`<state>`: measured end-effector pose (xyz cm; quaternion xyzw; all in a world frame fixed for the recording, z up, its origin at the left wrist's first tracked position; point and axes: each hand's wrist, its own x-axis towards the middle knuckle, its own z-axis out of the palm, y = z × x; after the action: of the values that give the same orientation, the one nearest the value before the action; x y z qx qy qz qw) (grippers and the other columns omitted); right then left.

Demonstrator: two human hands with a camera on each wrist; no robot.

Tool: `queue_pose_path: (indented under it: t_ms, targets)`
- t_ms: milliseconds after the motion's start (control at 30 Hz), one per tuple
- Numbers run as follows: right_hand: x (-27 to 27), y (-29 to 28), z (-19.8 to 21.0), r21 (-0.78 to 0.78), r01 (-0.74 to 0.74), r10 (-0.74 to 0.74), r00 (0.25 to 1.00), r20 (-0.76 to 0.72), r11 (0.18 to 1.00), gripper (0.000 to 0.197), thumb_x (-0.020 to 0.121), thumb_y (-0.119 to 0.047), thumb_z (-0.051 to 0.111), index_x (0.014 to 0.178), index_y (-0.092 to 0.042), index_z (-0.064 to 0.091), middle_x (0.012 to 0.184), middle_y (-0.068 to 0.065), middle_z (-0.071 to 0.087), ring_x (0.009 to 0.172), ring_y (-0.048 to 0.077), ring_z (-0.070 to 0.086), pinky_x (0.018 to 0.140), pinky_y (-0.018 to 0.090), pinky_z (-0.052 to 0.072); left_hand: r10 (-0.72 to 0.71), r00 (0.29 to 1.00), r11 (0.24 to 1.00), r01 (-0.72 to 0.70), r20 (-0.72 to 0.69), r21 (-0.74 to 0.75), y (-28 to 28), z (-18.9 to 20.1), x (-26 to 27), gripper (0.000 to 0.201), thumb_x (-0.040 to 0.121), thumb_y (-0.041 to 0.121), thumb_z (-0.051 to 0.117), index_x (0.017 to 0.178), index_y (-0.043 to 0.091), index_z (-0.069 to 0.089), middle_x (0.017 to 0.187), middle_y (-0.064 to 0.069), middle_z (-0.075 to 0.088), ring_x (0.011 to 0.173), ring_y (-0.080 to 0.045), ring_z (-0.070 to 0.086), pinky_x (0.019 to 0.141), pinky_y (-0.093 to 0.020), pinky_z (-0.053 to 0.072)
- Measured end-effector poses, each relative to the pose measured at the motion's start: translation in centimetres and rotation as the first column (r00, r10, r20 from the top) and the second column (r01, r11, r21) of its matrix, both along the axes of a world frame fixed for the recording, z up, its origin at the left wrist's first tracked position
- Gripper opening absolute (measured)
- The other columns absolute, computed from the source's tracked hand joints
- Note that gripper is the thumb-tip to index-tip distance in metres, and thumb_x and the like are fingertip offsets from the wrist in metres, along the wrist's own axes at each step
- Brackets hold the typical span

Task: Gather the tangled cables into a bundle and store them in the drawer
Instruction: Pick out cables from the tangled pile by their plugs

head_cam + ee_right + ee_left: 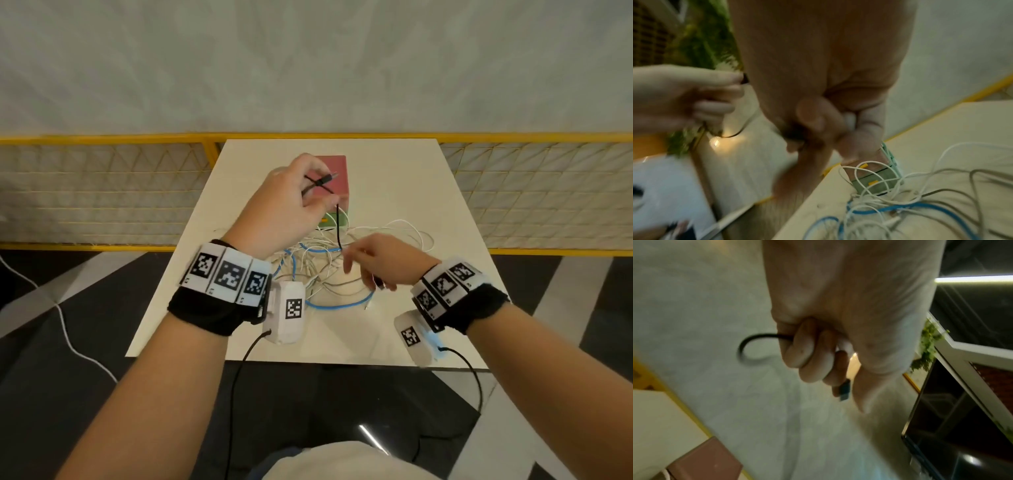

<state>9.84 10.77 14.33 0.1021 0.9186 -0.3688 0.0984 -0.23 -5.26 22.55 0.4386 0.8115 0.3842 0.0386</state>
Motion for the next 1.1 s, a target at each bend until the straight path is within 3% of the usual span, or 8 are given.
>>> queue_pose_path:
  t_ms: [133,233,400,533,700,833,933,1100]
  targets:
    - [3.1,-0.2,-0.7,0.256,-0.289,0.161,0.891,0.424,0.923,0.034,0.094,-0.037,0.047,0.118,-0.02,0.064,0.112,-0.011,0.069,0.062,0.007,0.068,0.093,0.033,0.049,-0.091,0.876,0.989,0.025,0.473,0.145,-1.4,0.1,0.2,0.023,0.105,0.019,0.038,0.092,0.015,0.056,0.052,0.012,0.036,0.041,-0.003,0.035,0.046,-0.02,0.03]
    - [4.1,0.5,1.3,0.475,-0.198,0.103,0.971,0.218,0.857,0.035,0.096,-0.035,0.047,0.126,-0.021,0.058,0.127,-0.005,0.06,0.109,0.015,0.06,0.099,0.029,0.041,-0.203,0.792,0.974,0.102,0.575,0.204,-2.3,-0.6,1.3,0.025,0.106,0.007,0.031,0.115,0.012,0.054,0.061,0.003,0.041,0.052,-0.01,0.048,0.05,-0.02,0.041]
    - [4.3,-2.9,5.6,-0.355,-0.078,-0.024,0.962,-0.272,0.932,0.037,0.102,-0.026,0.035,0.123,-0.005,0.057,0.117,0.011,0.066,0.109,0.019,0.062,0.096,0.024,0.047,-0.401,0.634,0.899,0.135,0.661,0.416,-2.3,-1.4,4.0,0.039,0.099,-0.005,0.041,0.135,0.008,0.046,0.082,-0.005,0.066,0.085,-0.014,0.07,0.08,-0.024,0.058]
    - [4.6,-5.3,5.0,-0.75,-0.094,-0.133,0.963,-0.236,0.654,0.036,0.097,-0.019,0.038,0.125,-0.005,0.054,0.111,0.021,0.065,0.108,0.031,0.063,0.101,0.037,0.046,-0.317,0.77,0.906,0.072,0.554,0.417,-3.0,-1.1,4.1,0.022,0.094,-0.001,0.055,0.115,0.003,0.062,0.096,-0.011,0.074,0.091,-0.012,0.071,0.085,-0.022,0.054]
    - [4.0,-7.6,4.0,-0.625,-0.13,-0.114,0.935,-0.335,0.77,0.025,0.101,-0.007,0.033,0.103,0.005,0.055,0.096,0.009,0.062,0.098,0.03,0.066,0.091,0.028,0.053,-0.215,0.837,0.928,0.015,0.503,0.373,-3.7,-0.8,4.7,0.02,0.097,0.003,0.053,0.114,-0.004,0.062,0.098,-0.018,0.073,0.072,-0.004,0.068,0.061,-0.015,0.05]
    - [3.3,-8.7,3.8,-0.578,-0.129,-0.12,0.92,-0.373,0.806,0.022,0.102,-0.009,0.032,0.09,-0.005,0.05,0.073,0.009,0.057,0.074,0.027,0.068,0.08,0.036,0.057,-0.151,0.873,0.941,-0.017,0.465,0.338,-4.3,-0.4,4.8,0.023,0.101,0.014,0.05,0.111,0.0,0.065,0.087,-0.01,0.073,0.074,-0.037,0.066,0.072,-0.039,0.054]
    - [3.3,-9.6,3.7,-0.414,-0.113,-0.08,0.903,-0.421,0.903,0.022,0.102,-0.012,0.033,0.092,-0.015,0.053,0.06,0.0,0.039,0.047,0.005,0.045,0.05,0.029,0.05,-0.136,0.889,0.938,-0.027,0.438,0.346,-4.8,-0.3,4.3,0.021,0.102,0.012,0.048,0.108,0.003,0.066,0.071,-0.007,0.061,0.056,-0.028,0.051,0.05,-0.033,0.046]
    - [2.8,-9.3,4.4,-0.186,-0.16,0.081,0.924,-0.374,0.969,0.031,0.101,-0.014,0.037,0.08,-0.035,0.046,0.06,-0.01,0.04,0.047,-0.001,0.043,0.054,0.013,0.036,-0.104,0.903,0.958,-0.022,0.416,0.287,-5.7,-1.3,4.3,0.02,0.101,0.013,0.05,0.106,0.009,0.069,0.066,0.0,0.06,0.065,-0.011,0.056,0.065,-0.022,0.049]
